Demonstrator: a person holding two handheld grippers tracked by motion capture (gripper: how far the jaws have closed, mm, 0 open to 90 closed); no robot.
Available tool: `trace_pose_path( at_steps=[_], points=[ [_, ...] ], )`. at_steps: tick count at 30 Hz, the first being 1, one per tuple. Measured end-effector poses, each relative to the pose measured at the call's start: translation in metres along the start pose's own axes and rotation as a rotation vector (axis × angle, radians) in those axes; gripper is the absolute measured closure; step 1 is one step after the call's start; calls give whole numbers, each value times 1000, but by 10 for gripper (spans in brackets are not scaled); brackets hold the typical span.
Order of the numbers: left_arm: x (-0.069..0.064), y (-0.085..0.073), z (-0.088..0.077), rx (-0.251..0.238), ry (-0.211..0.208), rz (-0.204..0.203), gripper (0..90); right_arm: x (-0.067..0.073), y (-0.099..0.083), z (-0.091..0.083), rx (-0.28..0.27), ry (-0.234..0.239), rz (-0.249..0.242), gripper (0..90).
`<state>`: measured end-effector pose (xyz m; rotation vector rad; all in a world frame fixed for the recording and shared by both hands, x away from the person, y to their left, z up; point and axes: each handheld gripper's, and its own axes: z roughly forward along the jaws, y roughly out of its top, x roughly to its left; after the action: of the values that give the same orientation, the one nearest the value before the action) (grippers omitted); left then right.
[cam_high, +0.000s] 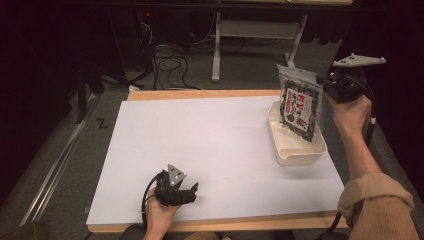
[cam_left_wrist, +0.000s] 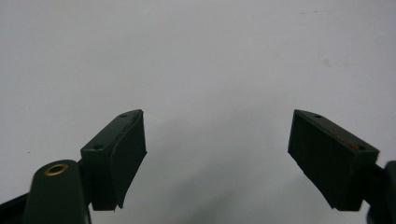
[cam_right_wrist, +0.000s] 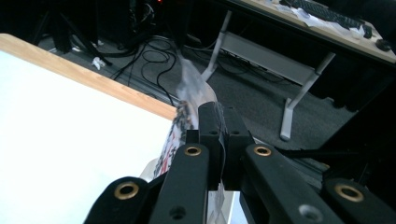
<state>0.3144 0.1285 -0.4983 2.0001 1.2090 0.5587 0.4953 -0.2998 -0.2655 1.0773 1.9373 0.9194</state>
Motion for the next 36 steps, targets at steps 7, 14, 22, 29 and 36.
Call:
trace_pose_path(
  at_steps=[7, 14, 22, 29, 36],
  points=[
    [2, -1, -2, -7, -1, -8, 198, 2, 4, 15, -20, -2, -12, 900],
    [1, -1, -1, -4, 6, -6, 198, -4, -24, 17, -19, 55, 25, 899],
    [1, -1, 1, 7, 6, -9, 199, -23, -45, 6, -4, 136, 92, 900],
    [1, -2, 0, 5, 3, -10, 199, -33, -57, 5, 14, 161, 142, 899],
    [0, -1, 1, 8, 4, -4, 199, -49, -84, 2, 39, 140, 211, 893]
  ],
)
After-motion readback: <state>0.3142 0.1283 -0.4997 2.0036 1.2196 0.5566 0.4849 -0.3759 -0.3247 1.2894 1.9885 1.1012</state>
